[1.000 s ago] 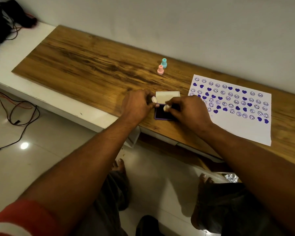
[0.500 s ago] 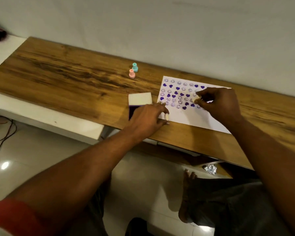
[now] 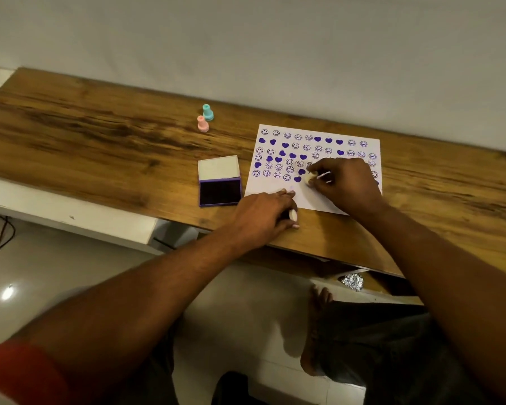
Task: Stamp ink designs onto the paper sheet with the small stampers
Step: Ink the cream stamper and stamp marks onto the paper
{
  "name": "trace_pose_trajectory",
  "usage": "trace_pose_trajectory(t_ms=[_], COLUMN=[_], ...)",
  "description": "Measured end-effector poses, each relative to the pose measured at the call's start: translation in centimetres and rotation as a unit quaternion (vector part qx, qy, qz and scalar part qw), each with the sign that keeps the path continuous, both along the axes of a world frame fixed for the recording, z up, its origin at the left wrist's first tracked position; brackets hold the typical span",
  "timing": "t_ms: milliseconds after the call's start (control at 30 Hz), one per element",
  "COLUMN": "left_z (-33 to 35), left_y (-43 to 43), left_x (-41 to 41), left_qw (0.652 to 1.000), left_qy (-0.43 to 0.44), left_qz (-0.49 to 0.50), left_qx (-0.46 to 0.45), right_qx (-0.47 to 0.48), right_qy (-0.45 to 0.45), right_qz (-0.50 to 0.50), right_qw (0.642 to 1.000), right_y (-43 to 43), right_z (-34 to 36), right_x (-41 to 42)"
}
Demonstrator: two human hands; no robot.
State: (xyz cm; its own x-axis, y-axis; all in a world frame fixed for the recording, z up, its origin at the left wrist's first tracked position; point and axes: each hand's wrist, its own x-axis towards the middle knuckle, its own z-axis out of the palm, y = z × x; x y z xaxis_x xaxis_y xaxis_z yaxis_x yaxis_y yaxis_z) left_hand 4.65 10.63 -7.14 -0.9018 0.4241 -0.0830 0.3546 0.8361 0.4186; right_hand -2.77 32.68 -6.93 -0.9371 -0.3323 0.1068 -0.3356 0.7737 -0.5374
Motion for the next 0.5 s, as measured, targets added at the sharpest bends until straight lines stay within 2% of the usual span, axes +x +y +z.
trace_pose_trajectory(t_ms=[500], left_z=[-0.26], left_y=[0.17], left_x=[-0.21], left_qw=[1.000], left_qy=[0.003], left_qz=[-0.001], left_qx=[-0.026], right_qx=[0.019], right_qy=[0.031], right_qz=[-0.025], right_qw=[0.999], right_y=[-0.39], right_z=[-0.25], right_x=[0.51])
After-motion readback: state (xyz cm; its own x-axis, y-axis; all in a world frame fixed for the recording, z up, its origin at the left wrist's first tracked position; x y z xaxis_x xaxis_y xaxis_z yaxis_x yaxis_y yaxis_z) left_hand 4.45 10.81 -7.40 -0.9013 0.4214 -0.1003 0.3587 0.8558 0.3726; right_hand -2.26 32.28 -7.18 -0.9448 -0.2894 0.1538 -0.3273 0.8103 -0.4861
